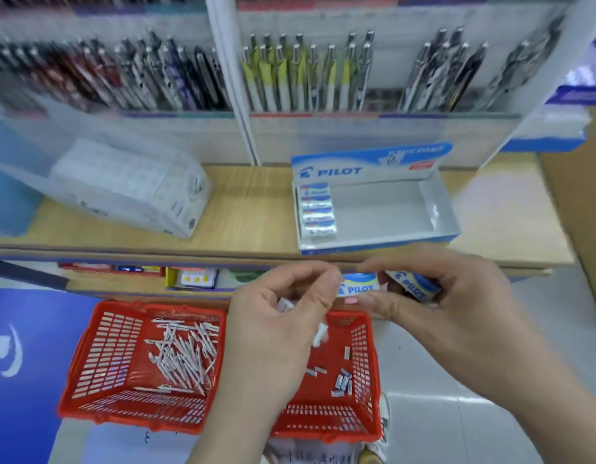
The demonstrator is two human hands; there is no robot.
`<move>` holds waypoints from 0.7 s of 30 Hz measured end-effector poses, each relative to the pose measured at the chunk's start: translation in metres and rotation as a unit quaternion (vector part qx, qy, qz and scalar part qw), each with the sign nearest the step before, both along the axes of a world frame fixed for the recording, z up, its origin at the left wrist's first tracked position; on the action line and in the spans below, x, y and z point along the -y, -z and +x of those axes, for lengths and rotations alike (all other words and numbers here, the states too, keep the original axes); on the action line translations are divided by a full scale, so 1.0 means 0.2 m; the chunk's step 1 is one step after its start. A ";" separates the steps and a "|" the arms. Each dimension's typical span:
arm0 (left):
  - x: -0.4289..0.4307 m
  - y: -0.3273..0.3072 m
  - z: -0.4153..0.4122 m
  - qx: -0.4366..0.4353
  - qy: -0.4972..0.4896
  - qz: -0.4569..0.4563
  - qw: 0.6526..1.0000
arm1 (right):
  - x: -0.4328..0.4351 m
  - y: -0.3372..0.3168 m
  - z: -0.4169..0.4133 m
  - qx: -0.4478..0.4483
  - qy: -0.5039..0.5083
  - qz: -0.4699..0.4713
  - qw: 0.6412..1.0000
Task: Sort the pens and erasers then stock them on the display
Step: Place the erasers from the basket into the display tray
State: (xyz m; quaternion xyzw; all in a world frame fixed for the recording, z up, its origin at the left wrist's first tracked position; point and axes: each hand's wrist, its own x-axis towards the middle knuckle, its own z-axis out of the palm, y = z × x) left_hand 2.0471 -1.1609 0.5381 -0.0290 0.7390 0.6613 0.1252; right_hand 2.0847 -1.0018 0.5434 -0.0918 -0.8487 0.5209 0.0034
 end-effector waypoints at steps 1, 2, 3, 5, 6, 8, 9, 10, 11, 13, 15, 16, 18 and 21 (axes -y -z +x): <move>-0.03 -0.01 -0.02 -0.003 -0.010 -0.009 1.000 | -0.03 -0.01 -0.04 0.002 0.000 0.014 1.000; -0.05 -0.01 -0.05 -0.007 -0.020 -0.020 1.000 | -0.06 -0.01 -0.07 0.002 0.001 0.027 1.000; -0.06 -0.01 -0.08 -0.014 -0.030 -0.032 0.999 | -0.08 -0.01 -0.11 0.000 0.004 0.042 0.999; -0.05 0.01 -0.15 -0.036 -0.052 -0.076 0.995 | -0.10 -0.01 -0.17 0.001 0.013 0.070 0.997; -0.04 0.03 -0.19 -0.045 -0.061 -0.102 0.992 | -0.11 -0.01 -0.20 0.007 0.014 0.083 0.996; -0.02 0.06 -0.25 -0.050 -0.059 -0.148 0.986 | -0.10 0.00 -0.26 0.024 0.004 0.128 0.992; -0.01 0.08 -0.28 -0.047 -0.046 -0.168 0.984 | -0.08 0.02 -0.29 0.034 -0.008 0.159 0.987; 0.00 0.10 -0.30 -0.044 -0.029 -0.186 0.981 | -0.06 0.03 -0.31 0.047 -0.023 0.189 0.981; 0.00 0.11 -0.32 -0.040 -0.010 -0.201 0.979 | -0.04 0.04 -0.33 0.061 -0.037 0.213 0.974; 0.00 0.13 -0.35 -0.036 0.022 -0.223 0.974 | -0.01 0.05 -0.35 0.087 -0.060 0.256 0.961; 0.00 0.15 -0.36 -0.034 0.041 -0.234 0.971 | 0.01 0.04 -0.38 0.106 -0.072 0.277 0.952; 0.00 0.15 -0.36 -0.033 0.045 -0.237 0.970 | 0.02 0.04 -0.39 0.113 -0.073 0.274 0.952; -0.01 0.16 -0.37 -0.032 0.048 -0.239 0.969 | 0.04 0.03 -0.41 0.125 -0.070 0.264 0.954; -0.01 0.15 -0.38 -0.035 0.053 -0.241 0.968 | 0.07 0.05 -0.43 0.150 -0.068 0.261 0.951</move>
